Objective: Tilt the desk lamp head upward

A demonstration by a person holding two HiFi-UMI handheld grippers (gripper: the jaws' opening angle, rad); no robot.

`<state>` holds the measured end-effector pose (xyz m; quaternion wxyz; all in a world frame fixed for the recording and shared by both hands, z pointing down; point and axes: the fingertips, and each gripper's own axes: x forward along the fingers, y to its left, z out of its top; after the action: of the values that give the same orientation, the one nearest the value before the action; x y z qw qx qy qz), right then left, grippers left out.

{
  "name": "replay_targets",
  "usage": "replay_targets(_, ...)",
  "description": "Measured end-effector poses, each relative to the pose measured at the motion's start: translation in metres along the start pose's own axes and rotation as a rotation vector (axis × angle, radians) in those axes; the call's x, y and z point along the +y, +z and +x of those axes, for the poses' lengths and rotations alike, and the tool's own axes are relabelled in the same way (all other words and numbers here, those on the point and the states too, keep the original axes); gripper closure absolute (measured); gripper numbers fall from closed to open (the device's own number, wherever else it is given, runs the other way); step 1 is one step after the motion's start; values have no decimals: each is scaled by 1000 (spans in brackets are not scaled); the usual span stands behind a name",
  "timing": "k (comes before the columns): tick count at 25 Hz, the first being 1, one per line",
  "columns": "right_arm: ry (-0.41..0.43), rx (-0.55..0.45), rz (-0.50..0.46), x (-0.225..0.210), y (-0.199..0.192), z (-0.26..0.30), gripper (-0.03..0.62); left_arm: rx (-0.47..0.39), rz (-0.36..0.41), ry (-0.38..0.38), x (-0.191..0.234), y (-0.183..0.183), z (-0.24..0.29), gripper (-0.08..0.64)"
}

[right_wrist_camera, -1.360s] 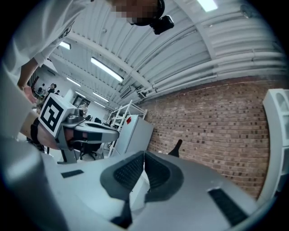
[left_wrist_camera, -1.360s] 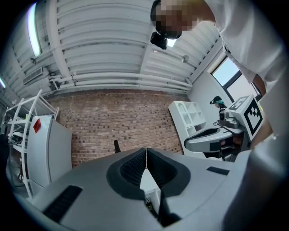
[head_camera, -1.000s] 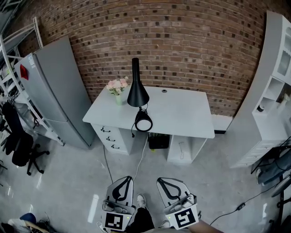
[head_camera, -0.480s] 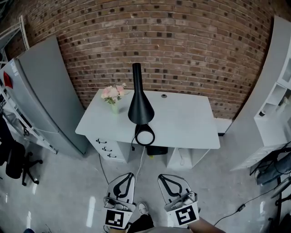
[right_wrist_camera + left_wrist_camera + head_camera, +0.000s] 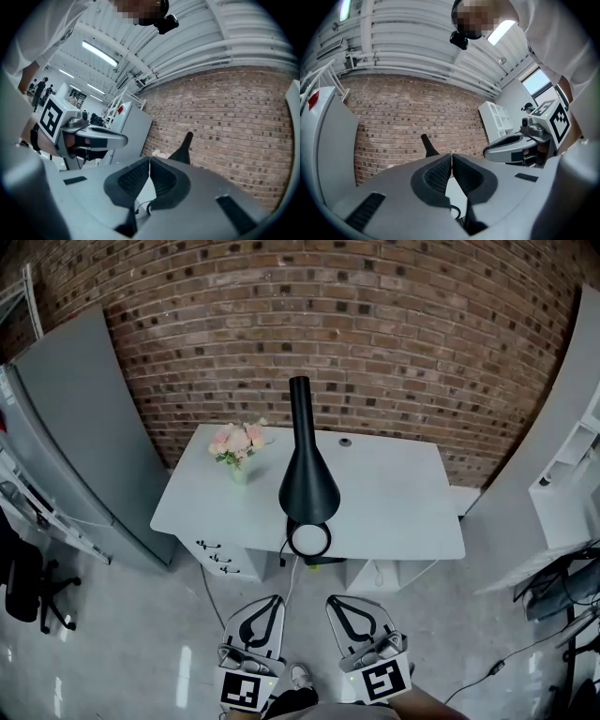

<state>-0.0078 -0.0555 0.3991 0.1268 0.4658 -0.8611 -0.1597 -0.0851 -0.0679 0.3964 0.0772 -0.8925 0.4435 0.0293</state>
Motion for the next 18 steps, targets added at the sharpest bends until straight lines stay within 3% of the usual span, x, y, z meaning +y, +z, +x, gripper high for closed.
replay_targets(8, -19, 6, 3, -2, 2, 42, 572, -8, -29, -31, 30, -10, 17, 546)
replay_targets(18, -38, -5, 37, -25, -7, 54, 572, 1, -45, -16, 31, -16, 32, 546)
